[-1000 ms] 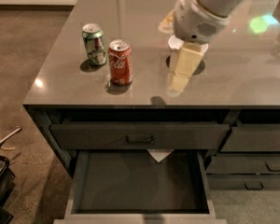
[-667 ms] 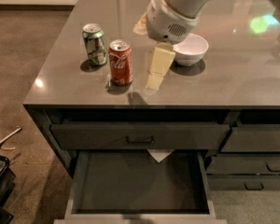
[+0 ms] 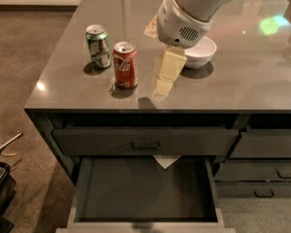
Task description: Place coke can into middle drawer
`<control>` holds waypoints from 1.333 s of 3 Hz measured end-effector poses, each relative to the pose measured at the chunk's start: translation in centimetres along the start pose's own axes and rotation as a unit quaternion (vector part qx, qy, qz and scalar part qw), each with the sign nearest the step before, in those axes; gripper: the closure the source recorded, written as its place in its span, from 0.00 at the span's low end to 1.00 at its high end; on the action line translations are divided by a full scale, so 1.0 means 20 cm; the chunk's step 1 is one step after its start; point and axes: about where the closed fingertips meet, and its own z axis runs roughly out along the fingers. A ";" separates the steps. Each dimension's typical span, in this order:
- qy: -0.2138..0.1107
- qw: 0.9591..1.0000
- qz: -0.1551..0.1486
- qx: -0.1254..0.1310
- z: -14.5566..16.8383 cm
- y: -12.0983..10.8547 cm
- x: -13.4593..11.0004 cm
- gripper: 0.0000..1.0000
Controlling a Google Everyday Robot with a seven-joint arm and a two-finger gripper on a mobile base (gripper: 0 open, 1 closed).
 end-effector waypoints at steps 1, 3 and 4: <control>0.002 1.000 0.012 0.008 0.01 -0.07 0.06 0.00; -0.040 0.999 0.022 0.020 0.15 -0.41 0.10 0.00; -0.082 0.996 0.036 0.008 0.26 -0.50 0.07 0.00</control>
Offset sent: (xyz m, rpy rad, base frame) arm 0.1098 -0.0051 -0.0132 0.1062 -0.0380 -0.0596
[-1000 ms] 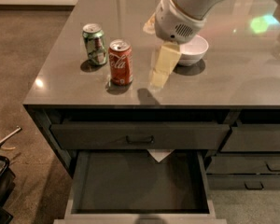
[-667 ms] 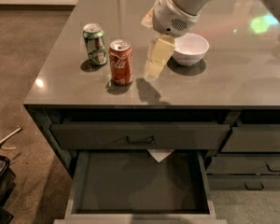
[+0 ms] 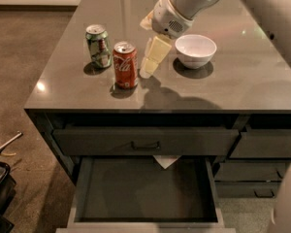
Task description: Place coke can into middle drawer
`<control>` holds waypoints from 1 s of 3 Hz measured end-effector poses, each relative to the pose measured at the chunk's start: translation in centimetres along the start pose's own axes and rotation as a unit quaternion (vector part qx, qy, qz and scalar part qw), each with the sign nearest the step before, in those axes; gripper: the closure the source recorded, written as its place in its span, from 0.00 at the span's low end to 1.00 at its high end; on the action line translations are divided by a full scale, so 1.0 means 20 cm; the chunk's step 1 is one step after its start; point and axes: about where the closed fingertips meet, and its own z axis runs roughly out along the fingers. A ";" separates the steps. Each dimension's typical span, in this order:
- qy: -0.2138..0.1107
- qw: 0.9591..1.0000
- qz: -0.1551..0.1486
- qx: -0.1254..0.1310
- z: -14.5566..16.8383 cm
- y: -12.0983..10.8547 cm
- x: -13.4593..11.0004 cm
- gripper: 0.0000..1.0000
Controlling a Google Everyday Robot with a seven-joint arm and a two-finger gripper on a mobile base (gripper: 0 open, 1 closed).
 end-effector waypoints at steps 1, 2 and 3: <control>-0.039 0.999 0.018 -0.021 0.11 -0.03 -0.04 0.00; -0.062 0.997 0.036 -0.034 0.18 -0.04 -0.06 0.00; -0.063 0.997 0.037 -0.036 0.19 -0.04 -0.06 0.17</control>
Offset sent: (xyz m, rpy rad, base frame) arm 0.0193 0.0379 -0.0261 0.1839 0.1393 -0.0054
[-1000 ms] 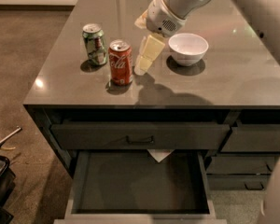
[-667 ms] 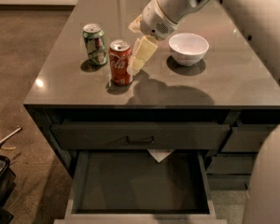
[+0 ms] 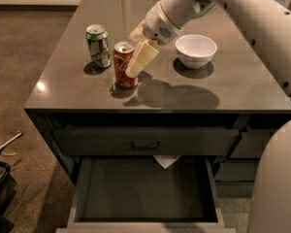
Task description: Place coke can into middle drawer
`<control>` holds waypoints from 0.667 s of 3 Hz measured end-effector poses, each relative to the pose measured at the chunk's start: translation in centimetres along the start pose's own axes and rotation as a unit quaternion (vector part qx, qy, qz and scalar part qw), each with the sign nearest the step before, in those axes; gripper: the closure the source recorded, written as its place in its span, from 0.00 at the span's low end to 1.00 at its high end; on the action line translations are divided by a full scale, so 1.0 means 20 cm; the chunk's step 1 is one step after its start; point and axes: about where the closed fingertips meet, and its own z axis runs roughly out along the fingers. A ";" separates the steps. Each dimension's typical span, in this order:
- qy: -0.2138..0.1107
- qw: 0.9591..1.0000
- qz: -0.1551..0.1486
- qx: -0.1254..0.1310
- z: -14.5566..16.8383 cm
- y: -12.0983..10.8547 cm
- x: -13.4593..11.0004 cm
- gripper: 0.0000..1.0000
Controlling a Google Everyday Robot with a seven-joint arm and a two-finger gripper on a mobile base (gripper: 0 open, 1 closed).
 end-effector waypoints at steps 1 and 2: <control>0.000 1.000 0.000 0.000 0.00 0.00 0.00 0.40; 0.000 1.000 0.000 0.000 0.00 0.00 0.00 0.63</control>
Offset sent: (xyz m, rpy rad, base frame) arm 0.0000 0.0000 0.0000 0.0000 0.0000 0.0000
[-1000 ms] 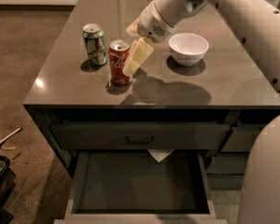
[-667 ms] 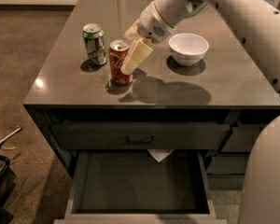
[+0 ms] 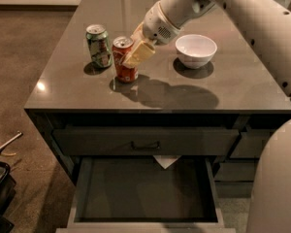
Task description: Place coke can into middle drawer
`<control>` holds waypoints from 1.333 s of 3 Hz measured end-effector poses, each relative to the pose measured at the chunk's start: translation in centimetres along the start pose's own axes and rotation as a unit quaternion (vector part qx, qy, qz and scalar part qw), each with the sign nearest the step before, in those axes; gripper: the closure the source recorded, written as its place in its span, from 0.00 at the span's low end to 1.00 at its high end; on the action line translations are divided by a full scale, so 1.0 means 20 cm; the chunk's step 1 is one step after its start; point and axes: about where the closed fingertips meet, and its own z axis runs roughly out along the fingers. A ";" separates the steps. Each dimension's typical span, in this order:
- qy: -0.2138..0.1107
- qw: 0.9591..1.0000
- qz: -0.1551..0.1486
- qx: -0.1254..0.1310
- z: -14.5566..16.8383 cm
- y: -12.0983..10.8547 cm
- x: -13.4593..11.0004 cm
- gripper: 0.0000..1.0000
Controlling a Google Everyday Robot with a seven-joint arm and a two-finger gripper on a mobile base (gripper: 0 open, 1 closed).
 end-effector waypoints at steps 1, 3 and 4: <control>0.000 1.000 0.000 0.000 0.00 0.00 0.00 0.87; 0.012 1.000 -0.008 -0.012 -0.05 0.06 -0.03 1.00; 0.037 0.999 0.006 0.029 -0.27 0.21 -0.04 1.00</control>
Offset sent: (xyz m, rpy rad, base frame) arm 0.0000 0.0000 0.0000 0.0000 0.0000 0.0000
